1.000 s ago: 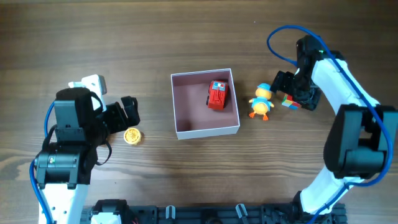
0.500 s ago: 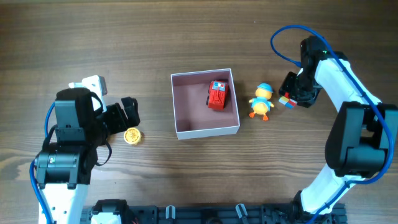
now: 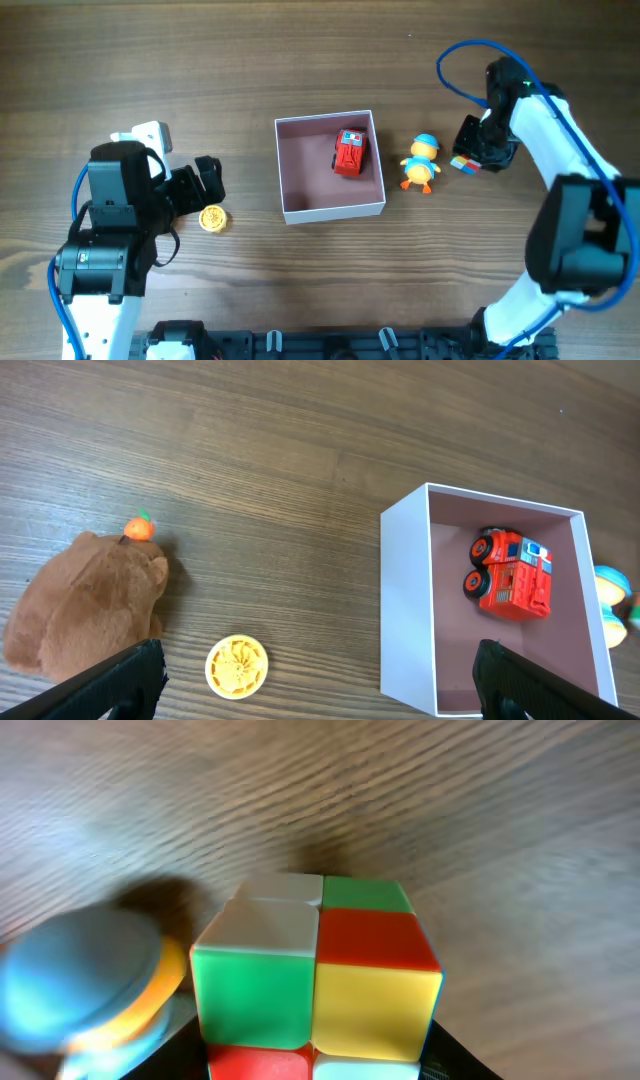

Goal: Pack container
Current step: 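Move the right gripper to the Rubik's cube and grasp it, then lower the cube into the box beside the truck and release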

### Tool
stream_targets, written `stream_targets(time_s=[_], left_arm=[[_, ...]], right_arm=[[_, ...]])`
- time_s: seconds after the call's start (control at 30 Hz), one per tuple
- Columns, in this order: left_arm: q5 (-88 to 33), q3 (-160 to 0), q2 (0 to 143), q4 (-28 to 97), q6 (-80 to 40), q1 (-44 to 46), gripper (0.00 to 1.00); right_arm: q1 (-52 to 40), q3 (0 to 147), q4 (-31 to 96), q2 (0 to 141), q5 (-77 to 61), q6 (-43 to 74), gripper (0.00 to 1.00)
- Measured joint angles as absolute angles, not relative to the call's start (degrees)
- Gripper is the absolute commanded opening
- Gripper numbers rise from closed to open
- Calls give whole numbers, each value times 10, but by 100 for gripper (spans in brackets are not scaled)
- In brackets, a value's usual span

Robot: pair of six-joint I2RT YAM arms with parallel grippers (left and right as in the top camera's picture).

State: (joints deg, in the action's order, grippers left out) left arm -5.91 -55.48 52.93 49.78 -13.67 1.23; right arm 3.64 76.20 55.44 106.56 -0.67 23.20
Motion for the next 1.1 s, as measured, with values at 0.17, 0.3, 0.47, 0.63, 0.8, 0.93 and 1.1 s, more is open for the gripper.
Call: stream_targets(time_s=[0.17,0.3,0.47,0.63,0.8,0.93,1.1], left_arm=[[-59,-555,529,498,-137,12,100],[-59,-555,529,498,-137,12,100],[-59,-555,529,498,-137,12,100],[-59,-555,529,498,-137,12,100],[-59,-555,529,498,-137,12,100],[-59,-555,529,498,-137,12,100],[-59,-555,529,498,-137,12,100]], right_arm=[[-17,772,555,878,-6,198,4],[-167,781,491,753,-26,152,4],[-315,781,431,796,-34,144,4],[-356,781,387,940,-39,172,4],[-356,781,367,1031,-41,194,4],[-356,781,366,1052,-31,229,4],[-356,781,396,1052,9,277,5]])
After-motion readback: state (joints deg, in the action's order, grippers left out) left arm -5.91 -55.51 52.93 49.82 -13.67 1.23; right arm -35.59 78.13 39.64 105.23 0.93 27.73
